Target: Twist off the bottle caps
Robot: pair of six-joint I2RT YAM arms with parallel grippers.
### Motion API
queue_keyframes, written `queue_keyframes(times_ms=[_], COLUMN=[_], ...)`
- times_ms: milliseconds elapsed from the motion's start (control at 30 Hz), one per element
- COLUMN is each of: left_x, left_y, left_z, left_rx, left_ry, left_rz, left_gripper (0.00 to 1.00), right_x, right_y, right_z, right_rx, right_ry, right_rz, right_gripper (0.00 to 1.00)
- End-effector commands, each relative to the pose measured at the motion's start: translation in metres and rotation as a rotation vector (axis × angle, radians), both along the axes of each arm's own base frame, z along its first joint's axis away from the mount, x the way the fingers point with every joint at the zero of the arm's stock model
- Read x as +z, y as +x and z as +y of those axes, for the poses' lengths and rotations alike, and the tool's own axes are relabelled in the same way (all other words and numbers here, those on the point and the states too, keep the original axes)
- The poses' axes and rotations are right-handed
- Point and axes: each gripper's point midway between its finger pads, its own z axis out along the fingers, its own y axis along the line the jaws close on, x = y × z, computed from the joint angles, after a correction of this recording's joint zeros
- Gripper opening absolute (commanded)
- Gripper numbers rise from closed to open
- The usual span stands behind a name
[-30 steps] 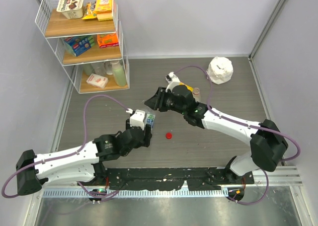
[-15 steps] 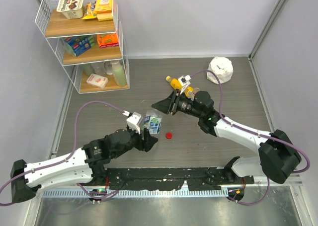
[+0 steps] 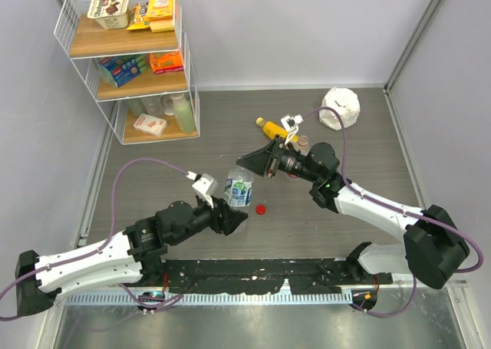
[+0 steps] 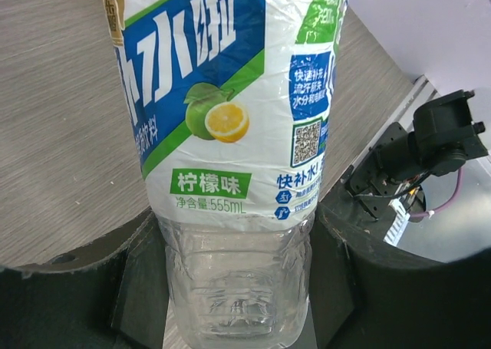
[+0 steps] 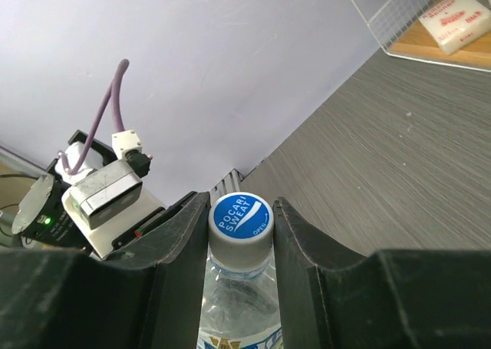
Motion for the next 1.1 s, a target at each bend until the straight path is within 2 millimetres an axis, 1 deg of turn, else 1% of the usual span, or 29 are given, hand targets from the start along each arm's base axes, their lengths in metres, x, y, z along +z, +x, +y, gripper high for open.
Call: queue_keyframes(times_ms=[0,33,67,100,133,167,200,267,300,333,367,400,433,467,500,533,567,600,633,833,867,900,933,1067], left_x=[-0.004,-0.007,-0.009,-0.011,-0.012,-0.014,-0.014,-0.016,-0.018,-0.020,-0.021,-0.022,-0.022,-0.023,-0.024,-0.022,-0.023,-0.023,-0.024,-0.030,-0.031,-0.031,-0.030,-0.025], left_y=[-0.012,-0.011,-0.009,-0.008,-0.007,-0.006,-0.005,-0.002,0.001,0.003,0.005,0.007,0.010,0.012,0.016,0.019,0.021,0.024,0.026,0.039,0.041,0.043,0.045,0.048], left_z=[-0.013,-0.013,-0.013,-0.013,-0.013,-0.013,-0.012,-0.011,-0.009,-0.007,-0.005,-0.002,-0.001,0.002,0.005,0.007,0.010,0.013,0.014,0.024,0.025,0.025,0.028,0.025], left_rx=[-0.089,-0.083,-0.075,-0.069,-0.062,-0.057,-0.049,-0.029,-0.012,0.005,0.020,0.039,0.057,0.078,0.105,0.126,0.148,0.171,0.186,0.284,0.300,0.313,0.338,0.369], left_ry=[0.038,0.050,0.060,0.067,0.074,0.081,0.087,0.101,0.113,0.122,0.131,0.142,0.145,0.153,0.161,0.163,0.178,0.188,0.201,0.312,0.327,0.340,0.353,0.378], left_rz=[0.010,0.014,0.019,0.023,0.022,0.025,0.027,0.028,0.031,0.032,0.036,0.036,0.039,0.037,0.037,0.037,0.035,0.034,0.037,0.038,0.037,0.033,0.029,0.011], left_gripper=[0.00,0.00,0.00,0.00,0.00,0.00,0.00,0.00,0.00,0.00,0.00,0.00,0.00,0.00,0.00,0.00,0.00,0.00,0.00,0.00,0.00,0.00,0.00,0.00], right_x=[0.030,0.030,0.030,0.032,0.030,0.030,0.032,0.028,0.032,0.021,0.028,0.013,0.017,0.006,0.011,0.002,0.002,-0.003,-0.011,-0.023,-0.022,-0.029,-0.029,-0.039], right_y=[0.020,0.024,0.026,0.029,0.034,0.036,0.039,0.045,0.048,0.054,0.058,0.061,0.061,0.065,0.062,0.066,0.063,0.069,0.069,0.073,0.074,0.075,0.074,0.073], right_z=[-0.016,-0.018,-0.018,-0.020,-0.022,-0.023,-0.024,-0.026,-0.026,-0.029,-0.030,-0.032,-0.030,-0.032,-0.027,-0.028,-0.020,-0.025,-0.023,-0.007,-0.005,-0.004,-0.002,0.003], right_rx=[-0.136,-0.162,-0.178,-0.198,-0.223,-0.237,-0.252,-0.284,-0.298,-0.333,-0.358,-0.392,-0.403,-0.428,-0.429,-0.458,-0.441,-0.497,-0.515,-0.535,-0.536,-0.538,-0.535,-0.522], right_ry=[0.066,0.058,0.038,0.031,0.009,-0.006,-0.020,-0.068,-0.082,-0.132,-0.145,-0.206,-0.223,-0.268,-0.276,-0.315,-0.329,-0.360,-0.404,-0.473,-0.476,-0.495,-0.495,-0.508], right_rz=[-0.032,-0.024,-0.025,-0.027,-0.023,-0.028,-0.026,-0.011,-0.022,0.020,0.008,0.056,0.051,0.080,0.076,0.100,0.098,0.113,0.135,0.177,0.179,0.189,0.191,0.208], right_gripper=[0.37,0.43,0.56,0.61,0.72,0.77,0.84,0.91,0.92,0.92,0.93,0.93,0.93,0.93,0.93,0.93,0.93,0.93,0.93,0.93,0.93,0.93,0.92,0.87])
